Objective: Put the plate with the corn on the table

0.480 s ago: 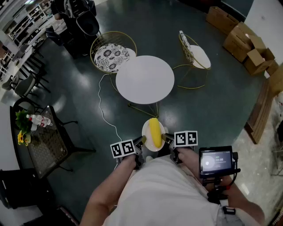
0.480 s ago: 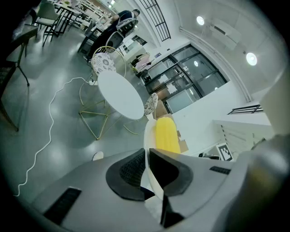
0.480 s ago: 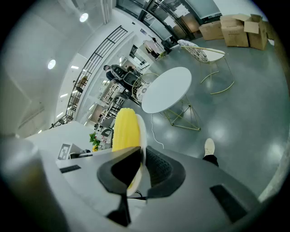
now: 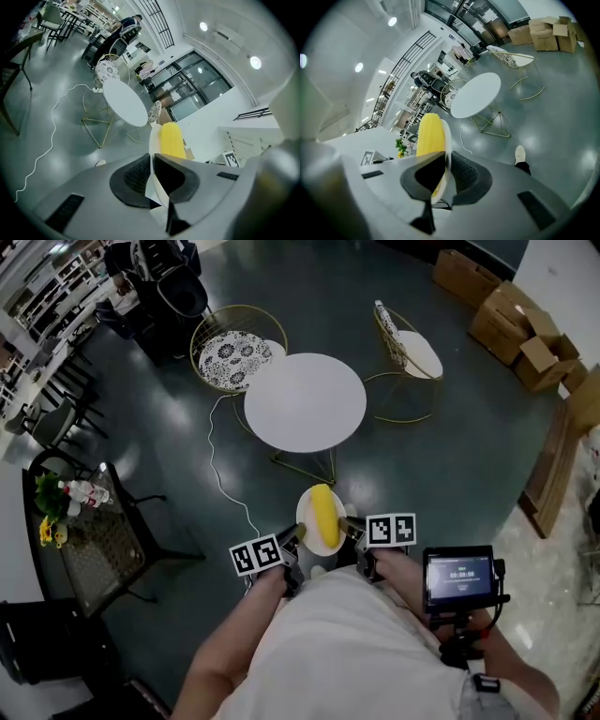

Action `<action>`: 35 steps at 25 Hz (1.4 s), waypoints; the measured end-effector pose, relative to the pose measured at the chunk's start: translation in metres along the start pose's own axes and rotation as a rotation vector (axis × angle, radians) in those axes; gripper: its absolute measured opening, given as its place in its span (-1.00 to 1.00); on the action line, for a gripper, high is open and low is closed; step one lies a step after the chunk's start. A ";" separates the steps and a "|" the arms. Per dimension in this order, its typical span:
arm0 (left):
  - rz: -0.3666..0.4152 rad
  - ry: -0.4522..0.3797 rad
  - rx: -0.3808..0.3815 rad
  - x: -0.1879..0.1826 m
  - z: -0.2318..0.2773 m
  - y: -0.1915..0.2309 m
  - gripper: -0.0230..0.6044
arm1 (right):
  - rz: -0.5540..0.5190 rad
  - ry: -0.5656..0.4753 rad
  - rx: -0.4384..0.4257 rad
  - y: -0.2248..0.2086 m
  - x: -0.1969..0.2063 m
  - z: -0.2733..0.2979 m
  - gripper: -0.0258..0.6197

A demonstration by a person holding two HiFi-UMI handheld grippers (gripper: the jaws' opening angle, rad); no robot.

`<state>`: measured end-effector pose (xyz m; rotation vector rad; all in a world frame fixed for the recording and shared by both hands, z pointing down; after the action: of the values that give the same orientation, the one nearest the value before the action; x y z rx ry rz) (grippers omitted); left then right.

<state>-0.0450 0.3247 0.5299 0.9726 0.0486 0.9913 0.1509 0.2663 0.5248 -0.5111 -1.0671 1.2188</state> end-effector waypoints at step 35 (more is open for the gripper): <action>-0.003 0.024 0.016 0.000 0.017 0.000 -0.82 | 0.002 -0.016 0.028 -0.013 -0.004 -0.003 -0.78</action>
<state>-0.0378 0.3131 0.5398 0.9749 0.0773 1.0013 0.1602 0.2594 0.5326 -0.4813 -1.0623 1.2394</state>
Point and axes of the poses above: the fingertips, and each gripper's own axes: z forward along the fingers, y to its left, x out of its underside, the point moved 7 cm from there along -z, backward along the fingers, and after that the axes turned 9 degrees about -x, right-handed, at the moved point
